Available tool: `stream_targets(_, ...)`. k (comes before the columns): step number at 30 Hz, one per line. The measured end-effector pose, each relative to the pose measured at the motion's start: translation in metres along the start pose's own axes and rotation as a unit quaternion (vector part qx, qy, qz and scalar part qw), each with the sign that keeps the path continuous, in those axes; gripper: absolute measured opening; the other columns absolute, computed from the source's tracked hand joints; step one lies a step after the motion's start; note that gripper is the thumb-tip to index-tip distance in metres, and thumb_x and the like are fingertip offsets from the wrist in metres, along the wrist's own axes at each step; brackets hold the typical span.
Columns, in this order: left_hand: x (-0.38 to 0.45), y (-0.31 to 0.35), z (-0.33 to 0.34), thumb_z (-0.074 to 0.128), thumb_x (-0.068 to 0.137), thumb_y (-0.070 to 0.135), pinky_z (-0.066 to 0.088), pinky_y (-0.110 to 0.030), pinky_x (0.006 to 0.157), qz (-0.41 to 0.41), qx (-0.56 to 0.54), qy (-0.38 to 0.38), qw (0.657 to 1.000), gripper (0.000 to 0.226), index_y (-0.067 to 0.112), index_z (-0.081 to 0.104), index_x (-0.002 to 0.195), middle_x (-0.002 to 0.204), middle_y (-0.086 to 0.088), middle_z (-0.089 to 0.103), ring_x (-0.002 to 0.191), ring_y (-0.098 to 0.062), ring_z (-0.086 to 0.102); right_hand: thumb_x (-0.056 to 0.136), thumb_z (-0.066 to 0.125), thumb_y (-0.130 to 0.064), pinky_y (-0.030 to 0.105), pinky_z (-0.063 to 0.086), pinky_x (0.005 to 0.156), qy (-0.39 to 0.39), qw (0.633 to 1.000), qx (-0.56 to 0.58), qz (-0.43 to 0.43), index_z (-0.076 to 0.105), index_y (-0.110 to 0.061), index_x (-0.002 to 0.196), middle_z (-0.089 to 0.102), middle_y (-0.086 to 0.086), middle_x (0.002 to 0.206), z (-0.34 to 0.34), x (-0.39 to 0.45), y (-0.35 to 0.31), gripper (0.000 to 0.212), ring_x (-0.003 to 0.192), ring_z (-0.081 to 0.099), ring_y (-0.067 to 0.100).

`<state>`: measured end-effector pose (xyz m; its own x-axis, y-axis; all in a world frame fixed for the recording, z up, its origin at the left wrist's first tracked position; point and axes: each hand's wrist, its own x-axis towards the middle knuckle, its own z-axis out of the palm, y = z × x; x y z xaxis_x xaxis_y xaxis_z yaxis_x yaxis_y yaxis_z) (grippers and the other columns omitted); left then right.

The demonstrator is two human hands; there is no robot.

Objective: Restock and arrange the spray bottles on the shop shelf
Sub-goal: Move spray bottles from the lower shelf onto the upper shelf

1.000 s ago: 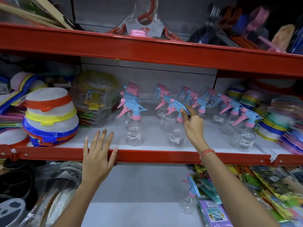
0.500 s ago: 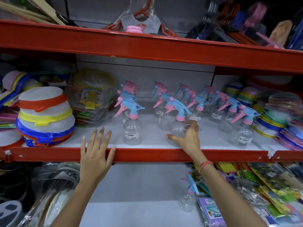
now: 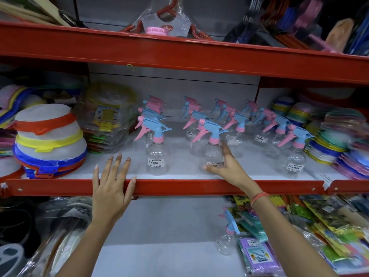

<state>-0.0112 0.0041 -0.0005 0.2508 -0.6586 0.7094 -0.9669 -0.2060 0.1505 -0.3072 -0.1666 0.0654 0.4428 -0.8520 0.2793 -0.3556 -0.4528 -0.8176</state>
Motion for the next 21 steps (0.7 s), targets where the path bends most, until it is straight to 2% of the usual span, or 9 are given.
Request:
stream_targets(2, 0.0, 0.0, 0.0, 0.024, 0.1, 0.048, 0.014, -0.053, 0.122, 0.002, 0.003, 0.011, 1.0, 0.06, 0.015, 0.043, 0.147, 0.154, -0.014, 0.043, 0.146, -0.032, 0.034, 0.071, 0.078, -0.044, 0.036, 0.03, 0.116, 0.098, 0.994, -0.044, -0.03, 0.014, -0.025, 0.151, 0.025, -0.003, 0.158, 0.006, -0.012, -0.004, 0.105, 0.144, 0.023, 0.015)
stream_targets(5, 0.0, 0.0, 0.001, 0.025, 0.101, 0.047, 0.015, -0.054, 0.121, 0.005, 0.01, 0.029, 1.0, 0.059, 0.014, 0.044, 0.146, 0.153, -0.015, 0.045, 0.145, -0.033, 0.035, 0.08, 0.074, -0.026, 0.034, 0.045, 0.097, 0.288, 0.945, -0.062, -0.143, 0.045, -0.011, 0.131, 0.049, 0.003, 0.131, 0.018, -0.045, -0.007, 0.061, 0.12, 0.046, 0.022)
stream_targets(8, 0.0, -0.001, 0.004, 0.027, 0.102, 0.045, 0.016, -0.054, 0.121, 0.009, 0.016, 0.045, 0.999, 0.057, 0.014, 0.044, 0.146, 0.152, -0.015, 0.046, 0.145, -0.033, 0.036, 0.084, 0.067, -0.014, 0.039, 0.046, 0.079, 0.401, 0.887, -0.088, -0.21, 0.057, -0.005, 0.105, 0.056, 0.011, 0.104, 0.033, -0.08, 0.011, 0.026, 0.094, 0.051, 0.026)
stream_targets(10, -0.001, -0.001, 0.006, 0.029, 0.102, 0.044, 0.016, -0.054, 0.121, 0.01, 0.022, 0.05, 0.998, 0.055, 0.014, 0.043, 0.146, 0.152, -0.015, 0.046, 0.145, -0.033, 0.036, 0.086, 0.063, -0.013, 0.034, 0.042, 0.082, 0.392, 0.886, -0.116, -0.217, 0.057, -0.005, 0.098, 0.056, 0.012, 0.099, 0.044, -0.1, 0.039, 0.016, 0.093, 0.049, 0.021)
stream_targets(12, -0.001, -0.001, 0.007, 0.031, 0.102, 0.043, 0.015, -0.053, 0.122, 0.01, 0.024, 0.051, 0.998, 0.055, 0.014, 0.042, 0.147, 0.152, -0.015, 0.045, 0.145, -0.033, 0.035, 0.086, 0.059, -0.015, 0.032, 0.04, 0.084, 0.35, 0.909, -0.134, -0.181, 0.057, -0.003, 0.096, 0.054, 0.01, 0.098, 0.053, -0.115, 0.071, 0.015, 0.095, 0.047, 0.018)
stream_targets(14, -0.001, -0.002, 0.008, 0.03, 0.102, 0.043, 0.013, -0.053, 0.122, 0.008, 0.025, 0.047, 0.999, 0.055, 0.014, 0.041, 0.147, 0.153, -0.015, 0.044, 0.146, -0.032, 0.033, 0.085, 0.059, -0.016, 0.037, 0.043, 0.083, 0.292, 0.942, -0.142, -0.084, 0.055, -0.003, 0.1, 0.05, 0.011, 0.101, 0.061, -0.124, 0.106, 0.02, 0.096, 0.048, 0.023)
stream_targets(17, 0.0, -0.001, 0.008, 0.029, 0.102, 0.044, 0.012, -0.053, 0.122, 0.006, 0.023, 0.04, 0.999, 0.056, 0.014, 0.04, 0.148, 0.154, -0.015, 0.043, 0.147, -0.032, 0.032, 0.083, 0.068, -0.016, 0.046, 0.045, 0.081, 0.201, 0.959, -0.176, 0.09, 0.049, -0.001, 0.1, 0.049, 0.016, 0.103, 0.069, -0.127, 0.153, 0.03, 0.095, 0.048, 0.034)
stream_targets(19, 0.0, -0.002, 0.009, 0.029, 0.102, 0.044, 0.011, -0.052, 0.122, 0.006, 0.025, 0.041, 0.999, 0.056, 0.015, 0.04, 0.148, 0.154, -0.015, 0.042, 0.147, -0.032, 0.031, 0.086, 0.066, -0.02, 0.041, 0.045, 0.074, 0.157, 0.959, -0.145, 0.185, 0.05, 0.002, 0.103, 0.055, 0.02, 0.1, 0.072, -0.126, 0.17, 0.032, 0.089, 0.053, 0.035)
stream_targets(21, 0.001, -0.002, 0.009, 0.029, 0.102, 0.044, 0.009, -0.051, 0.123, 0.005, 0.024, 0.041, 0.999, 0.056, 0.015, 0.039, 0.148, 0.155, -0.014, 0.041, 0.147, -0.031, 0.03, 0.091, 0.059, -0.021, 0.034, 0.04, 0.061, 0.14, 0.954, -0.13, 0.232, 0.054, 0.004, 0.107, 0.06, 0.017, 0.085, 0.074, -0.126, 0.175, 0.03, 0.072, 0.054, 0.032)
